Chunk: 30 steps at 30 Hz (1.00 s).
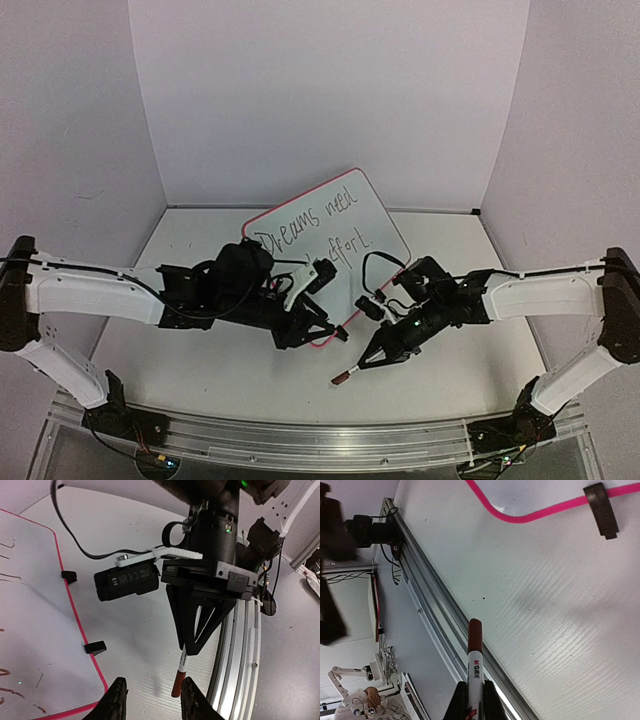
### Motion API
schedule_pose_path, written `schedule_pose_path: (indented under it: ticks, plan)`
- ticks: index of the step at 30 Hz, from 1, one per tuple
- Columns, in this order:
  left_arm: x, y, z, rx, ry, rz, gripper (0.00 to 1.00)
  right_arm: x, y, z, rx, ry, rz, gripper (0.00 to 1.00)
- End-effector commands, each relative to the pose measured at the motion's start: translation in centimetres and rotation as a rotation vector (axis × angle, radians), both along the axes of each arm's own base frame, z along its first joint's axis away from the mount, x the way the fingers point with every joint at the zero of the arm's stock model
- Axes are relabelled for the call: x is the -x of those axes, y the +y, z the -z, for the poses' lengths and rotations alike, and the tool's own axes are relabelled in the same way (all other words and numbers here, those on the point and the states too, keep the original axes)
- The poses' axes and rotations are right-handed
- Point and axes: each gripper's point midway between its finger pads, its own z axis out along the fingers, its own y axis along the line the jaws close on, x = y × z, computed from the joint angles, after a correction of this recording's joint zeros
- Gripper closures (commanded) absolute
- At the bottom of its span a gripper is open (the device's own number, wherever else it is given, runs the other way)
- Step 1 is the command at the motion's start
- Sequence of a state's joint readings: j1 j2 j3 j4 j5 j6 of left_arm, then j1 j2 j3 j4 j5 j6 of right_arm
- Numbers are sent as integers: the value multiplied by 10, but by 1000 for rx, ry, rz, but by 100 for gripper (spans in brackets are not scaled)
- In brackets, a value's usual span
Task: Write a sentence on the whiteboard
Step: Put down the whiteboard marker at the center of the board.
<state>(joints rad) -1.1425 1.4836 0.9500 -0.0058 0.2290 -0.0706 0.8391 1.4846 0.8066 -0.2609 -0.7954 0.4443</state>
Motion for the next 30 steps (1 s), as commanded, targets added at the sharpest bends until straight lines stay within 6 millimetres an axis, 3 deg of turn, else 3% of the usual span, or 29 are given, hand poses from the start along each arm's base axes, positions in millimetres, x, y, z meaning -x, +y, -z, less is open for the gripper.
schedule_pose_path:
  ticks: [1, 6, 12, 20, 23, 30]
  plan:
    - [-7, 36, 3, -16, 20, -139, 58, -17, -16, 5, 50, -43, 67, 99]
    - [-9, 72, 1, 0, 43, -261, 43, -35, -32, 21, 98, -31, 139, 84]
    - [-18, 100, 9, 1, 100, -368, 36, -57, -61, 43, 169, 20, 271, 63]
    - [-56, 139, 34, -54, 173, -559, 28, -94, -111, 55, 277, -18, 455, 31]
    - [-74, 162, 40, -55, 179, -672, 17, -109, -135, 55, 314, -34, 522, 23]
    - [-109, 226, 35, -17, 163, -936, 10, -152, -191, 32, 369, -146, 713, 15]
